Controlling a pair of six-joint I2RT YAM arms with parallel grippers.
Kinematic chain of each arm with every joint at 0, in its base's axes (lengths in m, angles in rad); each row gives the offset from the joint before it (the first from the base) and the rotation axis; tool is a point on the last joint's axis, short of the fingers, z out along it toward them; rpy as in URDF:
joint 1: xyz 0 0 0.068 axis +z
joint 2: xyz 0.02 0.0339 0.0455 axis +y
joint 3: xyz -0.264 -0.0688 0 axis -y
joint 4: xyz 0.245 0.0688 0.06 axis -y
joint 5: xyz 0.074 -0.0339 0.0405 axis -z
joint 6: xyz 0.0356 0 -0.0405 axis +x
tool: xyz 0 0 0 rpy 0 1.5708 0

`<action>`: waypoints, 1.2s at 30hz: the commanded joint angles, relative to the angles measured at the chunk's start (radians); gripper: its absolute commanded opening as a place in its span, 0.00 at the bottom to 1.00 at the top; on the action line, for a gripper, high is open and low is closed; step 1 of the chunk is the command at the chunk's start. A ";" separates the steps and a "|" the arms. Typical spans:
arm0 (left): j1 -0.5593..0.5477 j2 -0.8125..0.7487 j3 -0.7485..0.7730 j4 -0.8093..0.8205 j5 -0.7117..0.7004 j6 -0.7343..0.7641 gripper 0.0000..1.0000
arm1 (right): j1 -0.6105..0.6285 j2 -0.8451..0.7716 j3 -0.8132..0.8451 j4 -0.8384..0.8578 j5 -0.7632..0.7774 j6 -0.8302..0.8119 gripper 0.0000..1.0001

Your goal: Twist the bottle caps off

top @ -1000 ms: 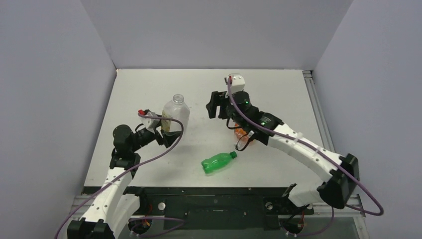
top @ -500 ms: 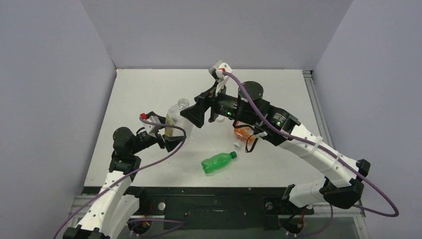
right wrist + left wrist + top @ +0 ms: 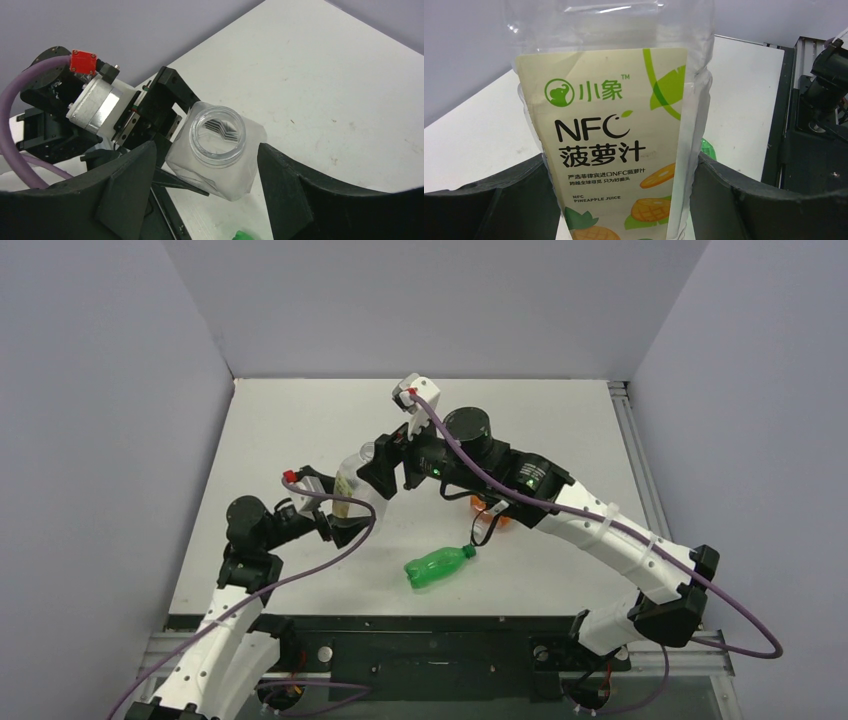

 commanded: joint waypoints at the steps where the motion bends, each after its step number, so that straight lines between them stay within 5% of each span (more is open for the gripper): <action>1: -0.005 -0.027 0.050 0.016 0.022 0.021 0.00 | -0.016 -0.009 0.070 -0.012 0.092 -0.034 0.69; 11: -0.032 -0.027 0.059 0.018 0.004 0.016 0.00 | -0.016 0.031 0.098 0.029 0.083 -0.004 0.68; 25: -0.036 -0.016 0.084 0.008 -0.026 -0.003 0.00 | 0.023 0.033 0.033 0.121 0.142 0.060 0.47; 31: -0.036 0.000 0.096 0.029 -0.065 -0.047 0.00 | 0.023 0.040 0.028 0.096 0.204 0.059 0.16; 32: -0.035 0.005 0.103 0.028 -0.069 -0.058 0.03 | 0.023 0.038 0.025 0.095 0.218 0.059 0.10; 34: -0.035 0.012 0.119 0.016 -0.089 -0.084 0.43 | 0.021 0.037 0.017 0.094 0.238 0.055 0.04; 35: -0.035 0.015 0.125 0.007 -0.094 -0.092 0.74 | 0.019 0.037 0.018 0.093 0.254 0.049 0.01; 36: -0.035 0.018 0.138 -0.016 -0.094 -0.093 0.88 | 0.017 0.043 0.022 0.087 0.261 0.044 0.00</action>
